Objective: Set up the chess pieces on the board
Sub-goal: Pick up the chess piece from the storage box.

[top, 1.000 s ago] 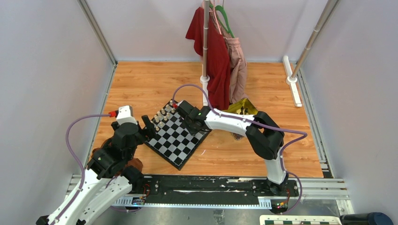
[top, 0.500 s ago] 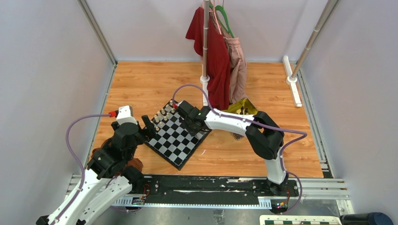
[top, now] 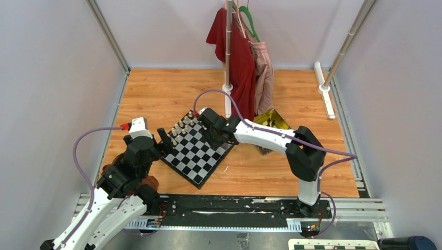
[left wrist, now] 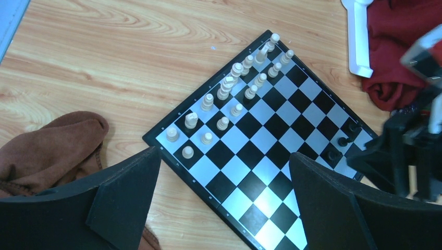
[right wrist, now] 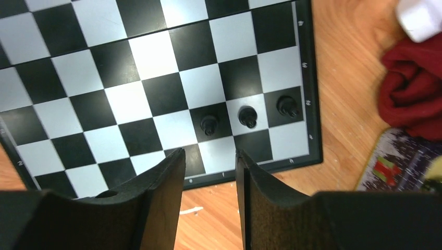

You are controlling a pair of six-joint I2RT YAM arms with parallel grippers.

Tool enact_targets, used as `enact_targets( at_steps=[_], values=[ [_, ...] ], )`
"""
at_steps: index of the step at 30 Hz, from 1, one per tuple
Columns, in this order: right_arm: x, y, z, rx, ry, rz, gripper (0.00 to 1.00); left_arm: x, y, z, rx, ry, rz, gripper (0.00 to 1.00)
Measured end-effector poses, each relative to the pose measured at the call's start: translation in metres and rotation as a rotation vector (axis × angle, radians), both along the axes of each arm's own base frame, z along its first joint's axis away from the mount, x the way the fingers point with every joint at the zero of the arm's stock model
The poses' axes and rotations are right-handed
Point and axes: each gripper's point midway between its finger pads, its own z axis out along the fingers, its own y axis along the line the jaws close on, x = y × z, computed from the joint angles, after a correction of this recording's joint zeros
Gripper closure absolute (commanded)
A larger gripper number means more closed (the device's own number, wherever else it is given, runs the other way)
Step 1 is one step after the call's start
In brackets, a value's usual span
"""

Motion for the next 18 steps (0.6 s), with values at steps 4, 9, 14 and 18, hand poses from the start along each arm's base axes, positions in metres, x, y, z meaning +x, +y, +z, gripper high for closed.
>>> enact_targets(
  at_steps=[4,9,14,18],
  values=[
    [-0.001,-0.009,0.034,0.045,-0.053,-0.013,0.51,0.0,0.0,0.0,-0.001,-0.002,0.0,0.0],
    [0.0,-0.032,0.078,0.08,-0.148,-0.068,0.47,0.0,0.0,0.001,-0.003,-0.004,0.0,0.0],
    [0.01,-0.069,0.098,0.097,-0.2,-0.189,0.43,0.0,0.0,0.001,-0.003,-0.004,0.0,0.0],
    [0.031,-0.119,0.09,0.058,-0.215,-0.354,0.39,0.0,0.0,0.001,-0.003,-0.004,0.0,0.0]
  ],
)
